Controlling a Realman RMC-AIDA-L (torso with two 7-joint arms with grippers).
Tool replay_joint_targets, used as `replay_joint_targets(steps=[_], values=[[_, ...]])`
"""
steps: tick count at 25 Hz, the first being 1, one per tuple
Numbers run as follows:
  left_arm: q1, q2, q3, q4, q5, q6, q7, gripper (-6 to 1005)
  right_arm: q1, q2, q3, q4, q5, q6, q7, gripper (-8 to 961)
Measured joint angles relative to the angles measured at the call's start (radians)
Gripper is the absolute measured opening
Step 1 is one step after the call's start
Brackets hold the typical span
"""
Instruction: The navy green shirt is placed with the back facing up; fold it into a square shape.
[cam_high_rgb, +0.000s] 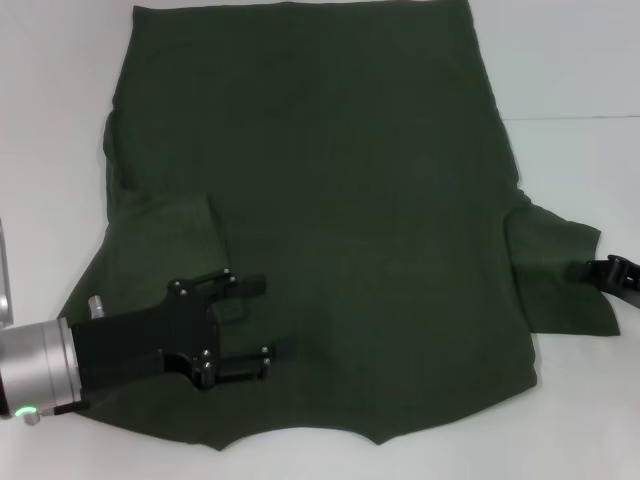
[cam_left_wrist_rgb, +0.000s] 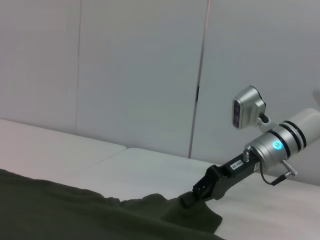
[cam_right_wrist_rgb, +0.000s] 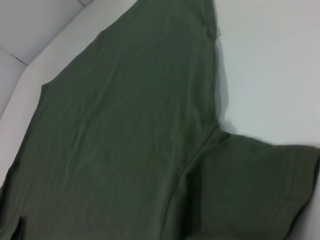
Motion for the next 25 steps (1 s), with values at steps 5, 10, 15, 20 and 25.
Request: replay_joint_targets(steps=[5, 10, 15, 20, 25], values=[[0.000, 0.001, -0.002, 0.000, -0.005, 0.000, 0.000, 827, -0.005, 0.000, 0.006, 0.000, 0.005, 0.004, -0.009, 28], [0.000, 0.001, -0.002, 0.000, -0.009, 0.000, -0.003, 827, -0.010, -0.005, 0.062, -0.003, 0.008, 0.003, -0.034, 16], [0.001, 0.001, -0.003, 0.000, -0.012, 0.000, -0.005, 827, -0.013, -0.017, 0.077, -0.008, 0.009, 0.002, -0.038, 17], [0.003, 0.000, -0.003, 0.000, -0.022, 0.001, -0.005, 826, -0.007, -0.034, 0.083, -0.017, 0.008, 0.006, -0.038, 19], [0.006, -0.001, -0.003, 0.000, -0.026, 0.001, -0.005, 826, -0.001, -0.043, 0.107, -0.029, 0.008, 0.007, -0.048, 20]])
